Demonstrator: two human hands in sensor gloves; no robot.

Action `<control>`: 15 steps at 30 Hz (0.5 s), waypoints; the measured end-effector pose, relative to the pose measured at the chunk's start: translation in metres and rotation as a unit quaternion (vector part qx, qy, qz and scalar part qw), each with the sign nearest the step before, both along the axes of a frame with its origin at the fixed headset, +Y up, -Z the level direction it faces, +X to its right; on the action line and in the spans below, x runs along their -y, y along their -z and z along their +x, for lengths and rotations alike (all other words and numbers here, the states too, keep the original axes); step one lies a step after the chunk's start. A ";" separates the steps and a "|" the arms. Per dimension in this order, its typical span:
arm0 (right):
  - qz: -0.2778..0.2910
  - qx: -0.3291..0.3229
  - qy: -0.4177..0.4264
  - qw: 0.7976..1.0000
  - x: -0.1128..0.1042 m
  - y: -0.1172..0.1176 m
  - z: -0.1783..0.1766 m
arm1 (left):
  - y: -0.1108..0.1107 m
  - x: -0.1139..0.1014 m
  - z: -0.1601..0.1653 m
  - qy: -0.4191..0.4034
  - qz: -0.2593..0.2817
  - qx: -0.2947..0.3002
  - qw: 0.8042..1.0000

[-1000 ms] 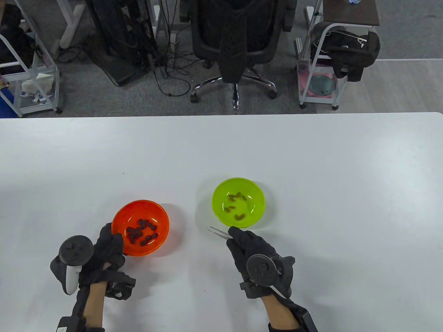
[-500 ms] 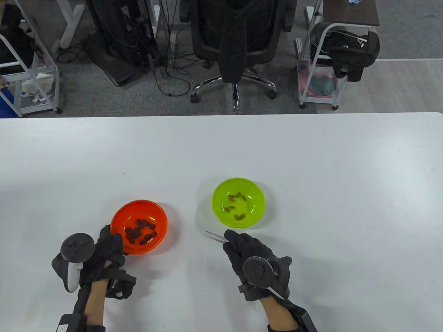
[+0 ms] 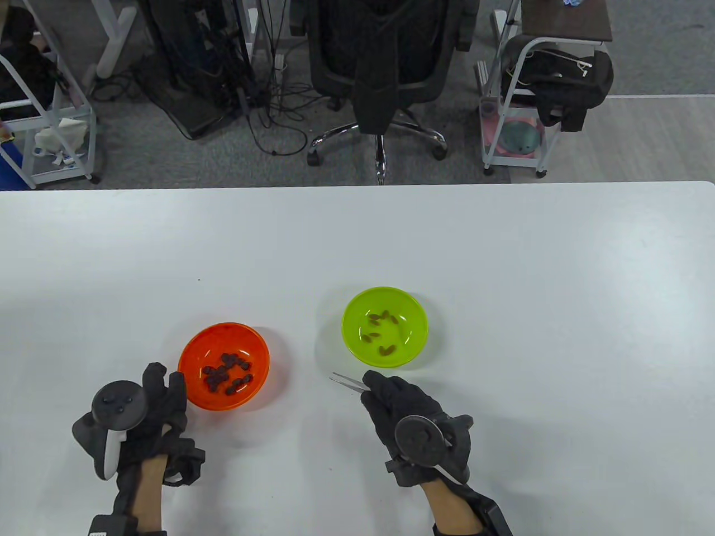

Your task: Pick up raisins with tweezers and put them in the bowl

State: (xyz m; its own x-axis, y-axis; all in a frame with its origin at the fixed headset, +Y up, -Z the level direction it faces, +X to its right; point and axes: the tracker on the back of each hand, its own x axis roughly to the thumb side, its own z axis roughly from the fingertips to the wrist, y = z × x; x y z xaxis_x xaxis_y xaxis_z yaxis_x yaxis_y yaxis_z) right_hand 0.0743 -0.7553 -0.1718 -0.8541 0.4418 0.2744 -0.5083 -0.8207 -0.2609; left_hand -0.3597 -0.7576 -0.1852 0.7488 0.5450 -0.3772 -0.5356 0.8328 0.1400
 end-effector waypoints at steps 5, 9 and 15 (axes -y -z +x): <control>0.006 0.003 0.004 1.000 -0.002 -0.001 0.003 | -0.006 -0.011 0.000 0.025 0.040 -0.007 0.999; 0.009 0.008 0.007 1.000 -0.004 0.000 0.008 | -0.013 -0.024 0.006 0.044 0.095 0.018 0.994; 0.013 0.017 0.007 1.000 -0.005 0.001 0.016 | -0.014 -0.026 0.029 0.036 0.123 0.113 0.985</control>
State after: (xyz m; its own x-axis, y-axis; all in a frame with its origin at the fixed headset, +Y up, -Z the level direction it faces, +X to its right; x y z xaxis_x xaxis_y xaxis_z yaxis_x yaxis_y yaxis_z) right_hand 0.0904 -0.7498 -0.1725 -0.8567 0.4470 0.2572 -0.5106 -0.8058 -0.3000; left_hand -0.3307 -0.7316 -0.1715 0.8389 0.5410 -0.0594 -0.5166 0.8258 0.2263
